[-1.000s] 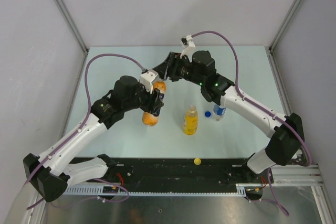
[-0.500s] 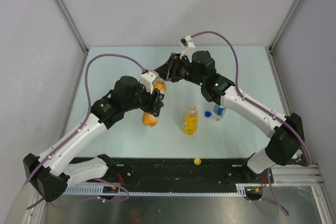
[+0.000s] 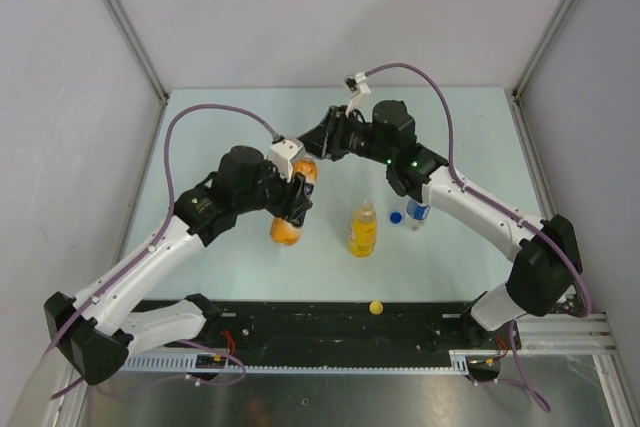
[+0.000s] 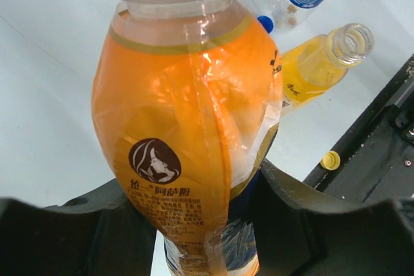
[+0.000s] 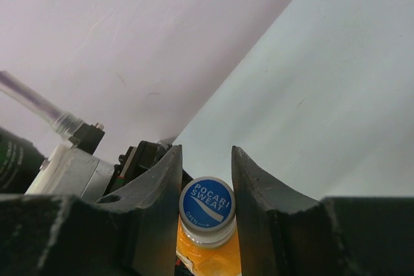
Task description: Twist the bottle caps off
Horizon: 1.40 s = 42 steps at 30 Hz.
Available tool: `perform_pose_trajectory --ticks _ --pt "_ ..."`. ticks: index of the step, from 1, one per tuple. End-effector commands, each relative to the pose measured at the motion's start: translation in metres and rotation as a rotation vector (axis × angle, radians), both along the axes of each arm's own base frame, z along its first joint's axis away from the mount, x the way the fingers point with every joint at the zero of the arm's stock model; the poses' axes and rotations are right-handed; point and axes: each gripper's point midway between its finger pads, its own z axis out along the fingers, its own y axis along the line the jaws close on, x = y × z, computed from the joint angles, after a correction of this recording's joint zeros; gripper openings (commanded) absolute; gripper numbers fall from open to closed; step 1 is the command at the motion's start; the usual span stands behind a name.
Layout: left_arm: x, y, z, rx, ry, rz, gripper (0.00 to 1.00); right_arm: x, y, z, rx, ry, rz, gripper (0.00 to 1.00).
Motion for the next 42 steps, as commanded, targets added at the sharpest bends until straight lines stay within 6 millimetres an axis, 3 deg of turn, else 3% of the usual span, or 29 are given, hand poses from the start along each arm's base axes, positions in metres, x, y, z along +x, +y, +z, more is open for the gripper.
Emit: perform_pose_trajectory --ticks 1,5,15,23,28,36,38,42 --pt "-0.005 -0.016 0.051 -0.116 -0.098 -0.084 0.01 -0.025 -0.009 0.029 0.101 -0.089 0.137 0.0" --pt "-0.017 -0.023 0.063 -0.159 -0.102 -0.157 0.0 -0.035 -0.021 0.039 0.173 -0.118 0.209 0.0" --pt "-0.083 -0.054 0.11 -0.345 -0.059 -0.574 0.0 -0.073 -0.035 0.053 0.227 -0.291 0.372 0.0" --pt "-0.124 -0.046 0.155 -0.438 -0.203 -0.785 0.0 -0.113 -0.053 0.072 0.36 -0.395 0.614 0.0" --pt "-0.142 -0.041 0.163 -0.472 -0.248 -0.869 0.0 -0.125 -0.068 0.078 0.455 -0.436 0.699 0.0" --pt "-0.133 -0.043 0.151 -0.459 -0.226 -0.823 0.0 -0.12 -0.071 0.082 0.467 -0.443 0.674 0.0" --pt "-0.13 -0.044 0.148 -0.453 -0.224 -0.802 0.0 -0.116 -0.073 0.084 0.472 -0.435 0.658 0.09" --pt "-0.121 -0.045 0.14 -0.436 -0.221 -0.763 0.0 -0.108 -0.075 0.087 0.482 -0.423 0.622 0.56"
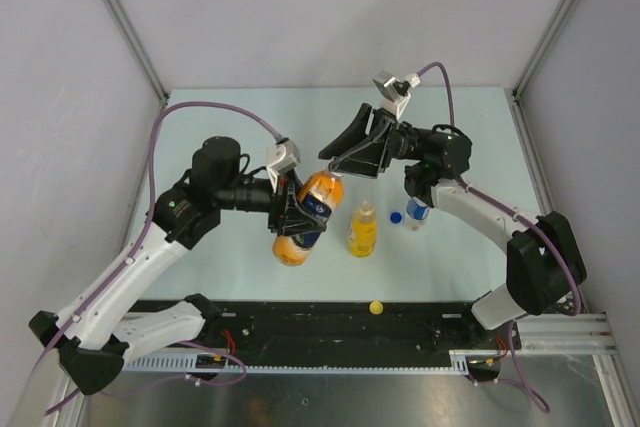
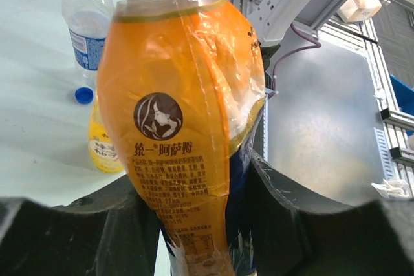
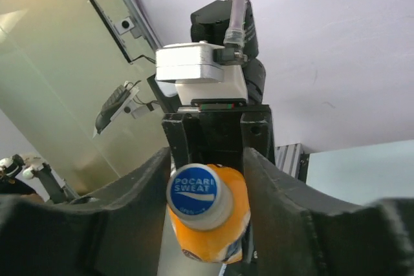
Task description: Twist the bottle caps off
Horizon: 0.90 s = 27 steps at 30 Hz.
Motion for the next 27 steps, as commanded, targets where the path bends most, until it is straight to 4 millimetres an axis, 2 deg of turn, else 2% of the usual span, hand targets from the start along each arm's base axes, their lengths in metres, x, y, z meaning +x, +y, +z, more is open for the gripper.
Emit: perform_pose_trajectory --ticks 1,4,8,13,16,21,27 --pt "-0.018 -0.001 0.044 -0.145 -0.213 -0.1 0.0 0.007 -0.011 -0.001 0.065 -0.09 -0.043 0.65" --pt "-0.012 -0.002 0.034 -0.125 -0.196 -0.08 0.0 0.013 -0.015 0.006 0.09 -0.059 -0.066 0.82" --pt "-0.001 -0.003 0.02 -0.093 -0.184 -0.03 0.0 0.019 -0.025 0.02 0.141 -0.043 -0.105 0.93" --pt "0.012 -0.002 0.007 -0.056 -0.182 0.044 0.0 0.029 -0.032 0.03 0.148 -0.014 -0.167 0.96" --pt "0.021 0.0 0.002 -0.034 -0.182 0.094 0.0 0.044 -0.028 0.029 0.102 0.028 -0.247 0.96" --pt "0.04 0.006 -0.004 0.008 -0.193 0.211 0.0 0.076 -0.027 0.018 -0.001 0.142 -0.448 0.98" --pt "0.069 0.02 -0.013 0.076 -0.201 0.39 0.0 0.101 -0.033 0.003 -0.127 0.251 -0.652 0.99"
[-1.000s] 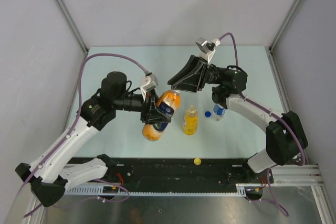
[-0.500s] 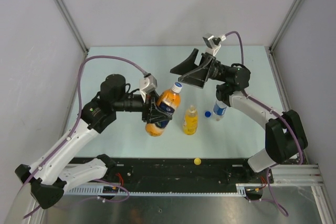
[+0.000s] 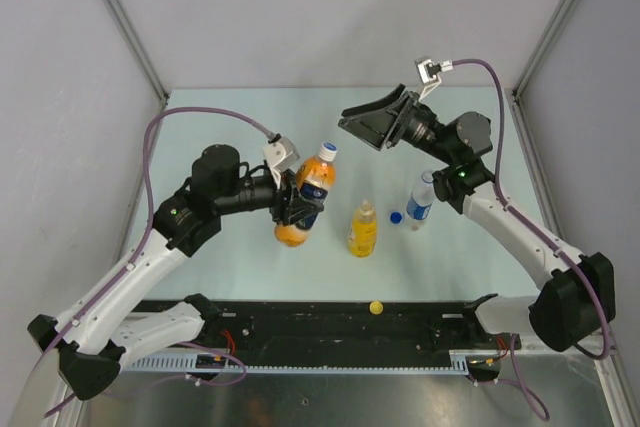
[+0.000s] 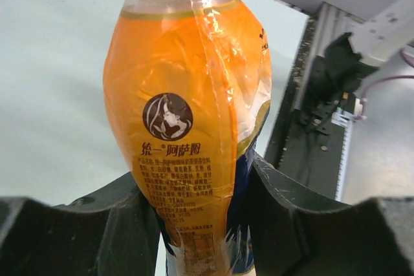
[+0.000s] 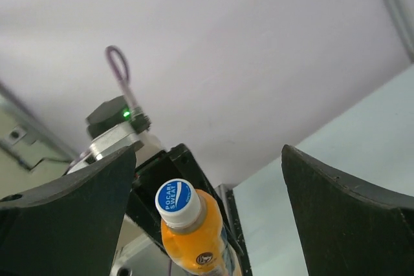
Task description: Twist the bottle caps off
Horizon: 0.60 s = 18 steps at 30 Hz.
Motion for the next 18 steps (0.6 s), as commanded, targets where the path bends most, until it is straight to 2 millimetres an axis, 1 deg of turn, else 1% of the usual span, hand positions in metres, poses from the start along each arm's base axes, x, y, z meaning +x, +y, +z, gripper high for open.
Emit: perform_pose_trajectory --ticks 1,6,11,15,18 --pt "0.025 0.014 0.003 0.032 -0.058 0.162 0.0 0.028 -0.004 -0.014 -0.124 0.099 -0.209 0.99" --pt "0.043 0.024 0.0 0.062 -0.055 0.286 0.0 0.034 0.002 -0.021 -0.228 0.141 -0.32 0.99" --pt "0.065 0.043 -0.007 0.117 -0.053 0.461 0.0 0.036 0.013 -0.025 -0.284 0.169 -0.379 0.99" --pt "0.073 0.055 -0.009 0.149 -0.064 0.565 0.0 0.034 0.026 -0.026 -0.313 0.178 -0.373 0.99" --pt "0.077 0.063 -0.013 0.191 -0.074 0.642 0.0 0.032 0.035 -0.026 -0.335 0.182 -0.366 0.94"
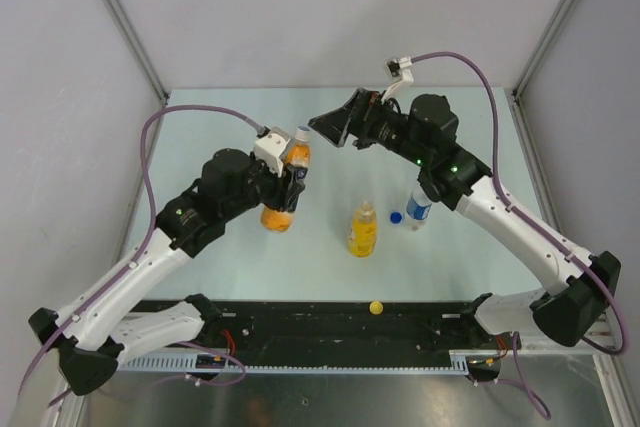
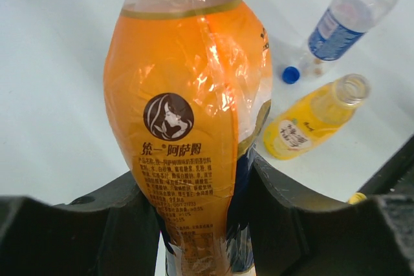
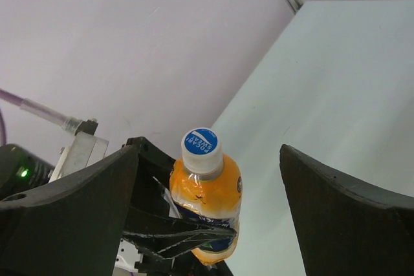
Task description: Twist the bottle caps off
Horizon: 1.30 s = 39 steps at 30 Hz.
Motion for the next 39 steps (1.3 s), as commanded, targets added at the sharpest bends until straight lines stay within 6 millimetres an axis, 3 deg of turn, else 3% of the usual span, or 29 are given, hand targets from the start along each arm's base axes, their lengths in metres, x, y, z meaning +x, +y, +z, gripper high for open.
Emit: perform_pose_trajectory --ticks 1,13,25,35,39 --pt "0.015 0.019 0.013 0.045 -0.056 0.184 0.0 0.006 0.006 0.005 -0.051 -0.005 -0.044 0.93" --pt "0.016 0.023 0.01 0.178 -0.102 0.311 0.0 0.016 0.041 -0.012 -0.111 0.078 0.001 0.81" --pt "0.014 0.021 0.006 0.198 -0.096 0.3 0.0 0.01 0.056 -0.02 -0.088 0.104 0.077 0.55" --pt "0.015 0.022 0.002 0.212 -0.094 0.307 0.0 0.006 0.056 -0.019 -0.055 0.099 0.13 0.1" --pt "0.015 0.022 0.004 0.205 -0.095 0.308 0.0 0.007 0.051 -0.019 -0.045 0.092 0.139 0.01"
